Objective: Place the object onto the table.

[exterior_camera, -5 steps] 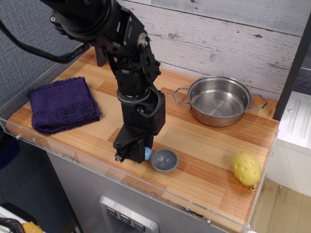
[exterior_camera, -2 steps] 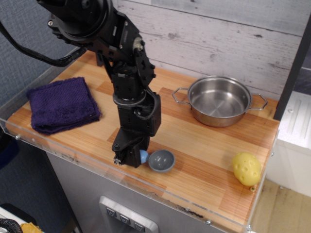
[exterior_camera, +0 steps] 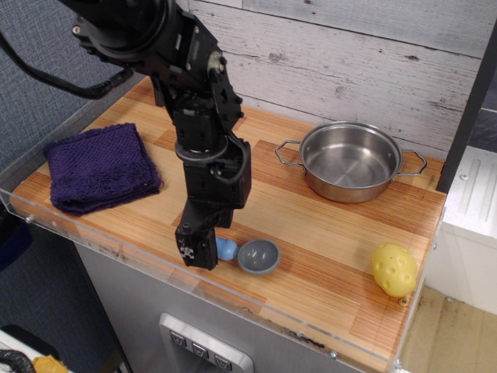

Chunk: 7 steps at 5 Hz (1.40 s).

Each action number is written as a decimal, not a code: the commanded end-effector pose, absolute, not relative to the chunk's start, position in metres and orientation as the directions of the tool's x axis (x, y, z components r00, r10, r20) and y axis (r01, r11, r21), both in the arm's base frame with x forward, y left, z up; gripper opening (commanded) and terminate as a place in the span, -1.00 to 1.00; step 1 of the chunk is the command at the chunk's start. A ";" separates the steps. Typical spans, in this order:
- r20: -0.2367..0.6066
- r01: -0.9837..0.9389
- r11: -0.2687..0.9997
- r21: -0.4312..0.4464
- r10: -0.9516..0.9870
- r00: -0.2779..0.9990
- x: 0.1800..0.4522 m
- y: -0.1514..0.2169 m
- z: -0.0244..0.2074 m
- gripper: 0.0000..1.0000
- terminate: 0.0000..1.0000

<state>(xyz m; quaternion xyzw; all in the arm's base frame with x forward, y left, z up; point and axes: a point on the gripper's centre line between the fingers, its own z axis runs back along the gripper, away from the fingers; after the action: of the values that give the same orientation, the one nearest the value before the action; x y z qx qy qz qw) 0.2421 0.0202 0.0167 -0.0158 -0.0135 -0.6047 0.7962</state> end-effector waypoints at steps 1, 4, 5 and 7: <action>0.099 0.954 0.277 0.115 -0.959 0.266 0.249 0.024 0.068 1.00 -1.00; 0.256 0.904 0.363 0.225 -0.917 0.305 0.259 0.021 0.151 1.00 -1.00; 0.256 0.904 0.363 0.225 -0.917 0.305 0.259 0.021 0.151 1.00 -1.00; 0.256 0.904 0.363 0.225 -0.917 0.305 0.259 0.021 0.151 1.00 -1.00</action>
<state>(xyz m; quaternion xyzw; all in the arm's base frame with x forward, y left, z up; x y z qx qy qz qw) 0.2664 0.0135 0.1399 0.0009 -0.1572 -0.5637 0.8109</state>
